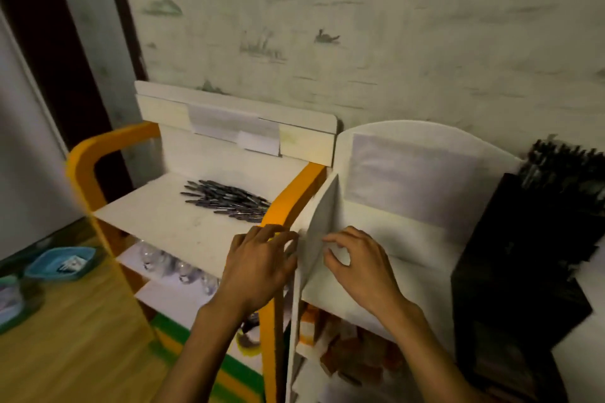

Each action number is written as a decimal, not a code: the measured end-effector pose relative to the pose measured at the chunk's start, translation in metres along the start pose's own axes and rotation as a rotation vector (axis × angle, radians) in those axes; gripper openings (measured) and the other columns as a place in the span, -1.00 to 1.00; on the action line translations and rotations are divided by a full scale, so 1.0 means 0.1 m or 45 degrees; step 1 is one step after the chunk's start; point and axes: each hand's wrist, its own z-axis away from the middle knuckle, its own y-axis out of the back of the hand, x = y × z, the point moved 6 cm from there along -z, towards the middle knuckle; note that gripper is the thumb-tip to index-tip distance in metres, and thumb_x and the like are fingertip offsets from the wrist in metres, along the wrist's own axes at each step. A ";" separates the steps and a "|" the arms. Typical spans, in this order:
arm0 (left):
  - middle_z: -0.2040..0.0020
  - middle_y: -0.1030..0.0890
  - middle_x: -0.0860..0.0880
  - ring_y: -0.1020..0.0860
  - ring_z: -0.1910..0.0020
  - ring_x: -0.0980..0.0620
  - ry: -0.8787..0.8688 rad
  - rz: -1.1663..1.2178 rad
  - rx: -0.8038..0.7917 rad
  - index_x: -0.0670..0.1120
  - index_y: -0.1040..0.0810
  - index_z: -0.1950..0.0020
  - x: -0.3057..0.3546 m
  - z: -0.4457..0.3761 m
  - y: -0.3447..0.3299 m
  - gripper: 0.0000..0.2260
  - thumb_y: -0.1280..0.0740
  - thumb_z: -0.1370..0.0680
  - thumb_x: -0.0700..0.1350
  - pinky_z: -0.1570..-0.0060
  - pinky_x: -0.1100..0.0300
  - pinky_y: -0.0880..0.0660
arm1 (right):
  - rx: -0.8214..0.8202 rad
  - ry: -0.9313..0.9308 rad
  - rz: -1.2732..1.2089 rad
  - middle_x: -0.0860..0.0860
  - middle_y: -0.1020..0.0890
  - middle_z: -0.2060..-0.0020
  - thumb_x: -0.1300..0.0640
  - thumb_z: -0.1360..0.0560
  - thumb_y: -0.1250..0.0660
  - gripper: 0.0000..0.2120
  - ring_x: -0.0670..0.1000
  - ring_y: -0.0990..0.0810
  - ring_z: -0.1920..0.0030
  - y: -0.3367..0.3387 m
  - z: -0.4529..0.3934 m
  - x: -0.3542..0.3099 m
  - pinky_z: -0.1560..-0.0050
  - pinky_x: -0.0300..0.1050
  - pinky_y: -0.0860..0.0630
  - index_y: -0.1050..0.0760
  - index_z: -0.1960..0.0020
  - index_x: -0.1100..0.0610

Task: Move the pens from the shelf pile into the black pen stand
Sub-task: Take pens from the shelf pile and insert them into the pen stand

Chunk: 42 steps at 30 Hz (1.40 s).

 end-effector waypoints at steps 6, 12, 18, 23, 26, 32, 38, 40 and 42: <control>-0.34 -0.49 0.16 -0.46 -0.31 0.07 0.066 -0.029 -0.004 0.24 -0.46 -0.36 -1.12 0.28 0.29 -0.61 -0.11 -0.58 0.24 -0.22 0.01 -0.36 | -0.024 0.090 -0.036 -0.21 -0.55 -0.07 -0.02 -0.55 -0.31 -0.79 -0.18 -0.53 -0.04 -0.79 -0.22 -0.87 -0.07 -0.21 -0.53 -0.56 -0.18 -0.11; -0.39 -0.47 0.14 -0.44 -0.34 0.07 0.137 -0.014 -0.035 0.25 -0.42 -0.39 -2.02 0.42 0.48 -0.61 -0.10 -0.58 0.24 -0.26 -0.02 -0.40 | -0.050 0.057 -0.067 -0.14 -0.57 -0.11 0.07 -0.55 -0.34 -0.74 -0.20 -0.49 -0.09 -1.49 -0.43 -1.45 -0.09 -0.43 -0.39 -0.57 -0.23 -0.01; -0.40 -0.47 0.12 -0.43 -0.37 0.06 0.183 0.024 -0.069 0.25 -0.41 -0.40 -2.63 0.37 0.47 -0.55 -0.04 -0.55 0.27 -0.30 -0.08 -0.41 | -0.095 -0.007 -0.028 -0.16 -0.54 -0.16 0.04 -0.55 -0.32 -0.72 -0.15 -0.50 -0.14 -2.05 -0.62 -1.64 -0.12 -0.25 -0.49 -0.53 -0.26 -0.05; -0.43 -0.45 0.10 -0.41 -0.39 0.05 0.210 0.035 -0.115 0.23 -0.40 -0.42 -3.10 0.17 0.32 -0.55 -0.05 -0.56 0.26 -0.34 -0.08 -0.39 | -0.120 -0.047 0.051 -0.13 -0.54 -0.20 0.02 -0.55 -0.31 -0.70 -0.12 -0.52 -0.16 -2.43 -0.96 -1.63 -0.07 -0.25 -0.49 -0.52 -0.28 -0.06; -0.43 -0.45 0.09 -0.41 -0.40 0.04 0.225 0.050 -0.144 0.22 -0.40 -0.42 -3.40 0.03 0.18 -0.59 -0.13 -0.59 0.21 -0.36 -0.08 -0.37 | -0.139 -0.069 0.056 -0.12 -0.54 -0.20 0.02 -0.56 -0.31 -0.71 -0.11 -0.52 -0.17 -2.67 -1.21 -1.58 -0.08 -0.27 -0.48 -0.51 -0.28 -0.06; -0.44 -0.44 0.10 -0.40 -0.39 0.06 0.202 0.033 -0.243 0.20 -0.39 -0.44 -4.00 -0.44 -0.05 -0.61 -0.18 -0.61 0.19 -0.34 -0.01 -0.36 | -0.139 -0.199 -0.007 -0.11 -0.52 -0.22 0.03 -0.55 -0.33 -0.70 -0.12 -0.52 -0.16 -3.12 -1.72 -1.40 -0.11 -0.21 -0.52 -0.51 -0.28 -0.07; -0.41 -0.46 0.08 -0.43 -0.36 0.03 0.181 0.001 -0.288 0.19 -0.39 -0.44 -4.53 -1.05 -0.24 -0.61 -0.19 -0.62 0.17 -0.28 0.02 -0.36 | -0.102 -0.294 0.007 -0.09 -0.54 -0.20 0.02 -0.54 -0.34 -0.71 -0.05 -0.53 -0.15 -3.44 -2.22 -1.18 -0.09 -0.09 -0.55 -0.52 -0.26 -0.08; -0.41 -0.47 0.07 -0.44 -0.35 0.02 0.176 0.013 -0.292 0.18 -0.40 -0.43 -4.69 -1.22 -0.31 -0.62 -0.20 -0.61 0.17 -0.26 0.01 -0.38 | -0.097 -0.310 0.010 -0.10 -0.54 -0.20 0.03 -0.54 -0.34 -0.70 -0.06 -0.53 -0.15 -3.50 -2.35 -1.13 -0.09 -0.09 -0.54 -0.52 -0.26 -0.09; -0.39 -0.49 0.07 -0.45 -0.34 0.00 0.172 0.028 -0.299 0.18 -0.42 -0.42 -4.84 -1.37 -0.39 -0.61 -0.22 -0.60 0.17 -0.25 0.00 -0.41 | -0.092 -0.334 0.014 -0.12 -0.54 -0.19 0.04 -0.54 -0.34 -0.70 -0.08 -0.53 -0.15 -3.55 -2.45 -1.08 -0.10 -0.13 -0.53 -0.52 -0.27 -0.10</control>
